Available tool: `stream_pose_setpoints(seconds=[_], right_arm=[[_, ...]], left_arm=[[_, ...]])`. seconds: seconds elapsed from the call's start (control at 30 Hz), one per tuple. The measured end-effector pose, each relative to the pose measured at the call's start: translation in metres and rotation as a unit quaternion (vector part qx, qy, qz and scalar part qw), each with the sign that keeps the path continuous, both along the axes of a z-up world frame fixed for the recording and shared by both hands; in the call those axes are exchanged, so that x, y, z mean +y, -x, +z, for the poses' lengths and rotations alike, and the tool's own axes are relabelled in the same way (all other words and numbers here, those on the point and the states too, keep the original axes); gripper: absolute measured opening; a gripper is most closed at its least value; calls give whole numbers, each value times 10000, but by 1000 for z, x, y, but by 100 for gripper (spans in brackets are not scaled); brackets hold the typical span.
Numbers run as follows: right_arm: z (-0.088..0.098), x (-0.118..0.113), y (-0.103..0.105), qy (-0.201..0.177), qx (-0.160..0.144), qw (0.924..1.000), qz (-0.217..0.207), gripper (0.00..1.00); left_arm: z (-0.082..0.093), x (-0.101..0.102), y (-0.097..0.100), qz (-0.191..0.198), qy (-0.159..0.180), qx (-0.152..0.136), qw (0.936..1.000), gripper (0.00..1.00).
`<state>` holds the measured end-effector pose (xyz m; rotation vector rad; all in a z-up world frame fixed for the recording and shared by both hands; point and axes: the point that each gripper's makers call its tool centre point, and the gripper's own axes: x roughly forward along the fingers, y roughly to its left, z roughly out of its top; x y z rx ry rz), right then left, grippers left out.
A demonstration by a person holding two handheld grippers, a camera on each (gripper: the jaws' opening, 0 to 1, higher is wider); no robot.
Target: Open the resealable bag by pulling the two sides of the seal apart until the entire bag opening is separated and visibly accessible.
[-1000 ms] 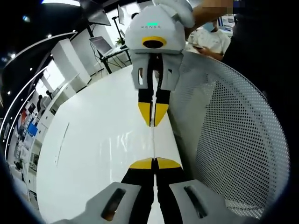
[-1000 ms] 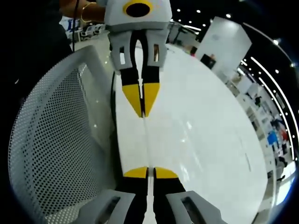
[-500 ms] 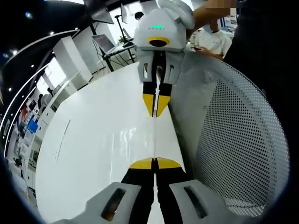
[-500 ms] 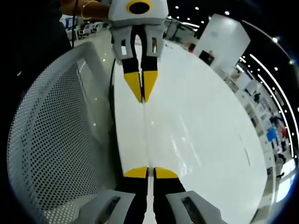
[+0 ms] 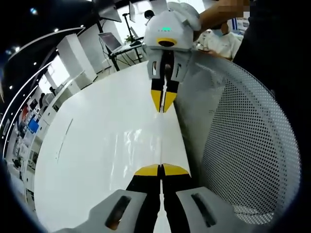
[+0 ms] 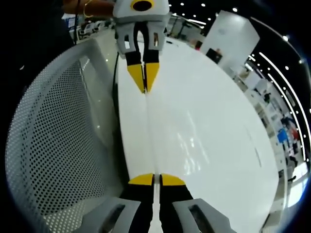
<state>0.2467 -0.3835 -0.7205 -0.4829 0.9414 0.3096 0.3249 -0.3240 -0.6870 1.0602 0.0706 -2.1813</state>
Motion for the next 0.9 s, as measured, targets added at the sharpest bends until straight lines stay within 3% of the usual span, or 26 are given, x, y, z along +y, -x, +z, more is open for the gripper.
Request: stream_pose_setpoints(seconds=[0.6,0.7,0.9], right_arm=[[-4,-10,7,-1,56,9997,-222,0],[-3,-10,7,-266,45,9983,-509,0],[1,-15,5,-298,-61,9970,-711,1]], left_arm=[[-1,3,-2,124,-25,20,9999,0],[0,3,0,129,-83,76,9999,0],[-1,2,0,144,-62,32,9999,0]])
